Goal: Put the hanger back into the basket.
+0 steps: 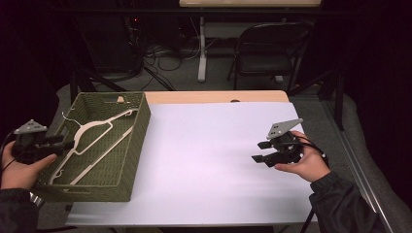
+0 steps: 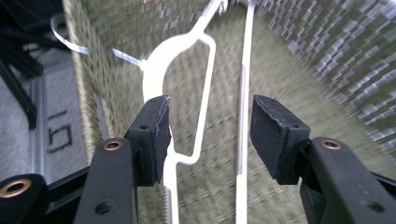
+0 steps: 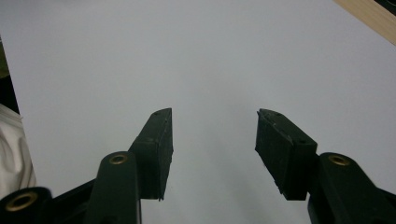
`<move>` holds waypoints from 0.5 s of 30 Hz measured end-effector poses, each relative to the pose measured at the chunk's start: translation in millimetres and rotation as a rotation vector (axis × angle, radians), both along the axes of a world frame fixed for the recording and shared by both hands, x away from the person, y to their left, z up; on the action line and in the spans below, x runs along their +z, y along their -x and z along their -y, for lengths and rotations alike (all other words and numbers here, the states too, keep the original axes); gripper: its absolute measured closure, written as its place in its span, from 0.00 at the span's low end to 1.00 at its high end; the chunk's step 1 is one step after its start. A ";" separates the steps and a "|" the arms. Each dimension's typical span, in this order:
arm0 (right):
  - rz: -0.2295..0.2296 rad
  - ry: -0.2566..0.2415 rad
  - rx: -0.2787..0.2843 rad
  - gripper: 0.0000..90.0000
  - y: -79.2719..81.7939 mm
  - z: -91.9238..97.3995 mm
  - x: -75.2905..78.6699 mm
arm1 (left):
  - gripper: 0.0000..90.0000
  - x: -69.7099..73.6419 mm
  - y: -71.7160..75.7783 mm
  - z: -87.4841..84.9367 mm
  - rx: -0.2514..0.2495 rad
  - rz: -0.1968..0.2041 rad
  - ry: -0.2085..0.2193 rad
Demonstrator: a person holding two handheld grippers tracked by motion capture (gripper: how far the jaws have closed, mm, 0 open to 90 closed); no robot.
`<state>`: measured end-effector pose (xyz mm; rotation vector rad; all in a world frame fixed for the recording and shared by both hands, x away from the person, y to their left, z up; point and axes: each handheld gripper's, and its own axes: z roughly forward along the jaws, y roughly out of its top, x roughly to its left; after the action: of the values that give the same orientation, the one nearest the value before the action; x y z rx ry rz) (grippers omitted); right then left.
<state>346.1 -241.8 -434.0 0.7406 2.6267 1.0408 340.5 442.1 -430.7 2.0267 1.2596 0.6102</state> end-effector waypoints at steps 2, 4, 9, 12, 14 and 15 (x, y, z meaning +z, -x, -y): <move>0.006 -0.001 -0.006 0.51 1.4 0.9 1.0 | 0.53 7.8 9.2 5.7 -0.011 0.017 0.009; 0.007 -0.002 -0.008 0.51 2.0 1.4 1.3 | 0.52 13.7 18.0 14.2 -0.019 0.024 0.014; 0.019 0.000 -0.046 0.51 5.3 5.2 2.8 | 0.50 21.8 40.2 40.3 -0.037 0.053 0.071; 0.031 0.001 -0.094 0.51 9.6 9.2 2.6 | 0.48 20.5 52.9 56.7 -0.065 0.067 0.102; 0.033 -0.006 -0.113 0.50 12.3 12.2 2.0 | 0.46 17.8 60.7 66.7 -0.084 0.081 0.128; 0.038 -0.010 -0.128 0.50 13.8 13.9 1.2 | 0.45 16.5 64.3 71.3 -0.094 0.089 0.138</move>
<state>332.4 -255.7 -432.7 0.8693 2.5072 1.0222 276.2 370.8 -414.2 1.9115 1.1175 0.5473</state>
